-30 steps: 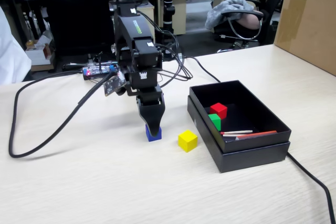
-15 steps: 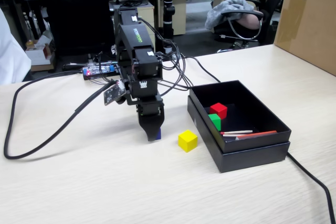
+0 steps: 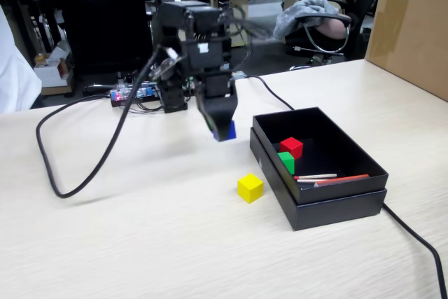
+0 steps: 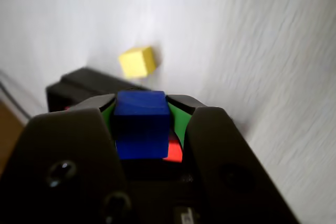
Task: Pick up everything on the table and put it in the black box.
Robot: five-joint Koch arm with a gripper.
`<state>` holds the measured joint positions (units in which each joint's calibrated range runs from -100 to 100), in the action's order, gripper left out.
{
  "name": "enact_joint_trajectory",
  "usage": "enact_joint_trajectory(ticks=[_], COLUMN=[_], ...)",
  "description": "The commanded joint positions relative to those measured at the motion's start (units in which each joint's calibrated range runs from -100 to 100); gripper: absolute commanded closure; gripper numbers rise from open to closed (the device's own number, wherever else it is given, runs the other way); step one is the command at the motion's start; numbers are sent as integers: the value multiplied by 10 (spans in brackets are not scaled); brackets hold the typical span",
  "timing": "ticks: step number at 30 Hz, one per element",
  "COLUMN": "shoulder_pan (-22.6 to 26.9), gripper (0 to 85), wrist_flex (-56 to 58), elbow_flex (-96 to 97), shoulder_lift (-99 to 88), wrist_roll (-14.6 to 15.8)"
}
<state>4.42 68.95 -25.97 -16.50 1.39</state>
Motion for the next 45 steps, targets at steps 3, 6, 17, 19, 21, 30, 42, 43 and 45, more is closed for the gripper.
enact_joint_trajectory(ticks=[3,6,17,19,21,30,42,43,45], shoulder_pan=[66,94,125,126,126,121,42,32,20], gripper=[693,693,686,686,684,410,399,399,390], wrist_flex=[-4,-4,2,2,2,6,6,6,6], elbow_flex=[-79,-117,-165,-165,-166,-119,-78,-68,-44], shoulder_lift=[-47,18,241,256,267,228,-36,-49,-66], wrist_roll=[9,19,43,49,50,49,43,39,33])
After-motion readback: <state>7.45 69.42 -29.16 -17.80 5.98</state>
